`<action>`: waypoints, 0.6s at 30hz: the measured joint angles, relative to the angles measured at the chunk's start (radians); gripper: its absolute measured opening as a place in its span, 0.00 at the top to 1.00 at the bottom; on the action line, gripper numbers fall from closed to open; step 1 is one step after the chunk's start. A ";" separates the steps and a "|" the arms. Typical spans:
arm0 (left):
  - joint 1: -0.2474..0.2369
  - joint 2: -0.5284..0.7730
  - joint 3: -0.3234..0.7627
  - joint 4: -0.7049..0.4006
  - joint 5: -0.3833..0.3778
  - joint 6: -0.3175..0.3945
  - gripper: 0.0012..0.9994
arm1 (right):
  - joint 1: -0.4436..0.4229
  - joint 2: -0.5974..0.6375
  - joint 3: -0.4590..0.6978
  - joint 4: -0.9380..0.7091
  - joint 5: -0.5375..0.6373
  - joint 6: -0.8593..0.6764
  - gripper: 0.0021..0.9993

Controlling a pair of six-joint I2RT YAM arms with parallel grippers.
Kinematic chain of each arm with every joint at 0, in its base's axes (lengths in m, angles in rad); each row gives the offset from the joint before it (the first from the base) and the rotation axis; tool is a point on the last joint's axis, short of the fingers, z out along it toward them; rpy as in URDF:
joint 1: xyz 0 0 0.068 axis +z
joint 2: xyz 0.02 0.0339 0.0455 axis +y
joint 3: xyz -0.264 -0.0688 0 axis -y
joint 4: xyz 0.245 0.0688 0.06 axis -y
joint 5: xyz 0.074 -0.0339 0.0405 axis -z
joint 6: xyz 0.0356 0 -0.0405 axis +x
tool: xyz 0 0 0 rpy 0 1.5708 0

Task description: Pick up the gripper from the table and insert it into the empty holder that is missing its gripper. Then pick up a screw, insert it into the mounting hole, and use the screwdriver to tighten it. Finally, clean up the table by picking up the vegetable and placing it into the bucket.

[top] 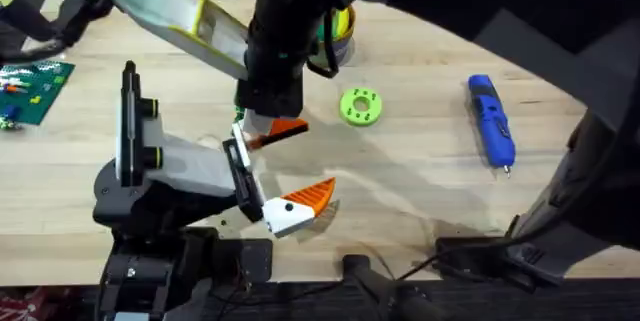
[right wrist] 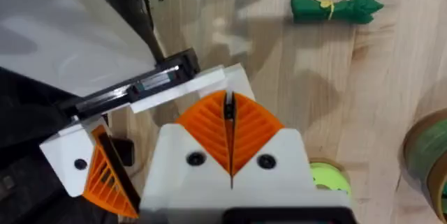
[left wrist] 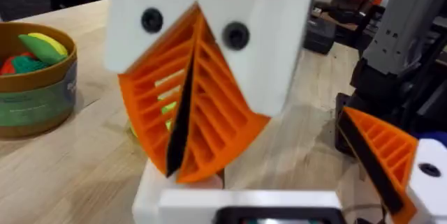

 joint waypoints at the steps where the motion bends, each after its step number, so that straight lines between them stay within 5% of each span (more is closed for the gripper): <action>1: 0.000 0.000 0.000 0.000 0.003 0.000 0.01 | 0.000 0.000 0.001 -0.004 0.000 -0.004 0.99; 18: -0.004 0.000 0.000 -0.004 0.027 0.001 0.01 | -0.001 0.000 0.004 -0.035 -0.007 -0.055 1.00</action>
